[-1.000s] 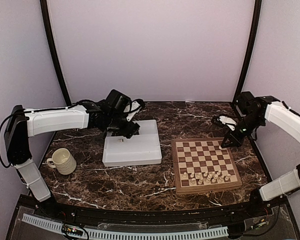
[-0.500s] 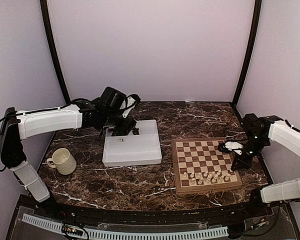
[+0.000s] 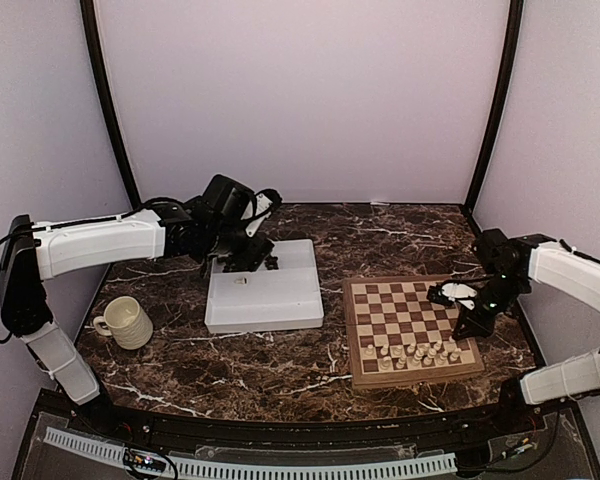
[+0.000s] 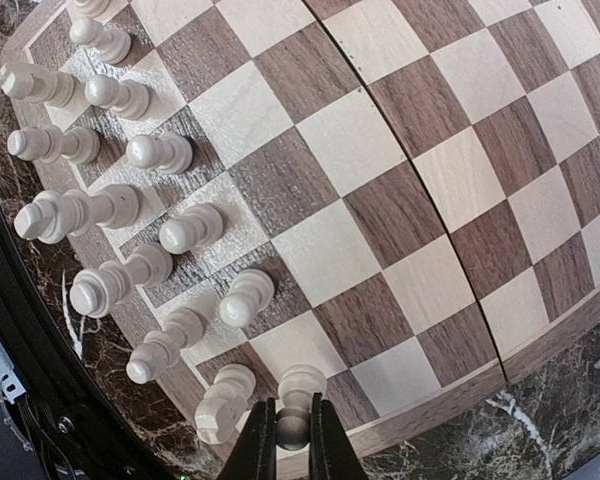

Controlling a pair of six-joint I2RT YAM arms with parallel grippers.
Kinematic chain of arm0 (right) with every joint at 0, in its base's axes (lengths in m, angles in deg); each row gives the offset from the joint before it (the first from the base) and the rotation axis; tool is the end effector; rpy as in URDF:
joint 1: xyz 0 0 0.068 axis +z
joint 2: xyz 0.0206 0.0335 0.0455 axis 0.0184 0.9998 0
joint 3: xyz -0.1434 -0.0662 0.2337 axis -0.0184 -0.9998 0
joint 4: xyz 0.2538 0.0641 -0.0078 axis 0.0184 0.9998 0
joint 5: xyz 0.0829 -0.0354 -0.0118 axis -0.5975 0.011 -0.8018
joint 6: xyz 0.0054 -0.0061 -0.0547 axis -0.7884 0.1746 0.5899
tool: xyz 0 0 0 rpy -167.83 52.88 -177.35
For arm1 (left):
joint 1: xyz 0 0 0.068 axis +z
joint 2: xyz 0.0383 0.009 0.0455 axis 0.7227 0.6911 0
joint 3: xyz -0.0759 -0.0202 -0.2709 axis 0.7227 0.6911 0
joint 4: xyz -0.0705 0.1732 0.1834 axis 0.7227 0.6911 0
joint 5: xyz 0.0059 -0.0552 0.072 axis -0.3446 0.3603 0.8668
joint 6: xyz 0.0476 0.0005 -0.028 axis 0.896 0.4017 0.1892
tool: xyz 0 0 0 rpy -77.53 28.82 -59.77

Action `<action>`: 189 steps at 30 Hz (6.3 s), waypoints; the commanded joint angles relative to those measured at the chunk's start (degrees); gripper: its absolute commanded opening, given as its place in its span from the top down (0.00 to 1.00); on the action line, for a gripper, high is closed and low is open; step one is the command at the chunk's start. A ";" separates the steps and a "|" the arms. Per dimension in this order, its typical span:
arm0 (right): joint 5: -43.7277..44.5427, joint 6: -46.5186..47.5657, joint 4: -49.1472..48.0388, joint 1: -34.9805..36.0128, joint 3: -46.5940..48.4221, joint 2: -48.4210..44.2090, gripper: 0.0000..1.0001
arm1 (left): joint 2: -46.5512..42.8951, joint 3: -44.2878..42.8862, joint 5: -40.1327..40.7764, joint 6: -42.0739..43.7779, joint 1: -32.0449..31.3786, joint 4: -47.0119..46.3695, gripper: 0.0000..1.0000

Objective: Set up the chess pieces on the board
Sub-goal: Place the pawn at g2, then pick up the pawn from the storage box.

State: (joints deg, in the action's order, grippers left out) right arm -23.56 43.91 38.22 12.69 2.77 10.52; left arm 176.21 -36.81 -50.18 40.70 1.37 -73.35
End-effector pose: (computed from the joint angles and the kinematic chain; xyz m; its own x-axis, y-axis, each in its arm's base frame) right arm 0.1804 0.0466 0.2179 -0.5094 -0.8185 -0.2657 -0.8576 0.5083 0.0782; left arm 0.2770 -0.2602 0.2955 -0.3428 0.5319 -0.7743 0.5551 0.7797 0.2899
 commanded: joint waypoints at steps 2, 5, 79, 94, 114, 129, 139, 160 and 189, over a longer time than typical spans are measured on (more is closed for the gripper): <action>-0.02 -0.93 -1.45 1.88 -1.66 0.42 0.91 | -1.80 -0.08 1.02 -0.13 -0.30 1.10 0.25; 0.85 -1.44 -1.90 2.75 -2.07 0.45 0.91 | -1.88 -0.17 1.19 -0.12 -0.36 1.32 0.25; -10.85 -3.00 -5.49 4.73 11.97 4.36 0.69 | 6.11 0.93 -7.62 -64.52 6.29 11.65 0.43; -15.80 -0.09 -7.34 4.79 10.11 5.50 0.69 | 15.17 -3.14 -12.10 -78.55 10.48 9.01 0.60; -15.81 1.11 -9.17 4.80 8.14 7.07 0.69 | 19.81 -4.75 -11.36 -82.16 12.49 6.94 0.62; -16.32 0.50 -9.49 4.75 7.94 7.38 0.69 | 18.76 -0.57 -7.63 -84.01 12.97 5.83 0.62; -16.46 -0.07 -9.06 4.79 8.15 7.30 0.69 | 19.47 -1.11 -7.44 -83.16 12.97 4.85 0.64; -17.11 -1.08 -9.32 4.88 7.65 6.02 0.70 | 20.68 1.25 -11.17 -82.46 14.80 7.20 0.79; -20.13 -3.29 -8.73 4.95 11.45 7.41 0.71 | 14.97 -5.23 -14.70 -52.72 14.84 14.87 0.98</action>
State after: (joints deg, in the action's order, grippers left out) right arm -41.03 41.99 29.65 17.24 11.19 17.50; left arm 195.92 -40.06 -64.25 -24.46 17.20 -63.34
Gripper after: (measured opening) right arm 0.294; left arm 0.145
